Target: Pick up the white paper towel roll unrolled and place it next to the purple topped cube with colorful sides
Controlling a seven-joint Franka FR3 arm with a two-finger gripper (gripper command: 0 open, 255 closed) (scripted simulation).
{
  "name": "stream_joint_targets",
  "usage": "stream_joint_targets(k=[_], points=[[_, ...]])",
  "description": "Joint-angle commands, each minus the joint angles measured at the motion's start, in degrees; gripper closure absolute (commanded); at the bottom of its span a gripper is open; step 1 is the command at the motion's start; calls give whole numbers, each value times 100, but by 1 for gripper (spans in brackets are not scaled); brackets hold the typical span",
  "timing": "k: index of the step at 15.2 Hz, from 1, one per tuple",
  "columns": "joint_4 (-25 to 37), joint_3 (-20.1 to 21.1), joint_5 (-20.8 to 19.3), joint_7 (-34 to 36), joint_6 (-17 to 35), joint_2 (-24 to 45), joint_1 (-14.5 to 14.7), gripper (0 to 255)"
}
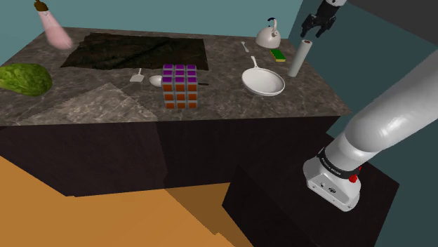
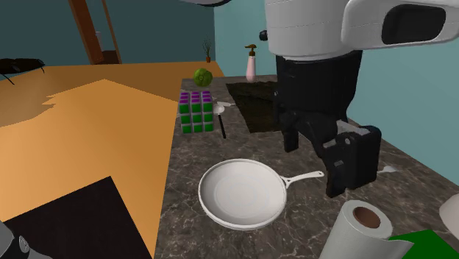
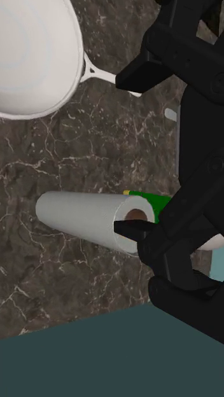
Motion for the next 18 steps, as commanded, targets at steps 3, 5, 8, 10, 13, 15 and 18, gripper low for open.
stream_joint_targets(k=[3, 5, 8, 10, 13, 15, 18], points=[[526, -245, 570, -449, 135, 848, -194, 0], [758, -295, 806, -623, 148, 1180, -323, 0], [691, -268, 930, -704, 330, 1327, -353, 0], [654, -248, 1018, -761, 449, 1430, -373, 0], [613, -216, 1136, -837, 597, 1567, -403, 0], [613, -216, 1135, -837, 598, 1567, -404, 0], [613, -216, 1135, -837, 597, 1567, -404, 0]])
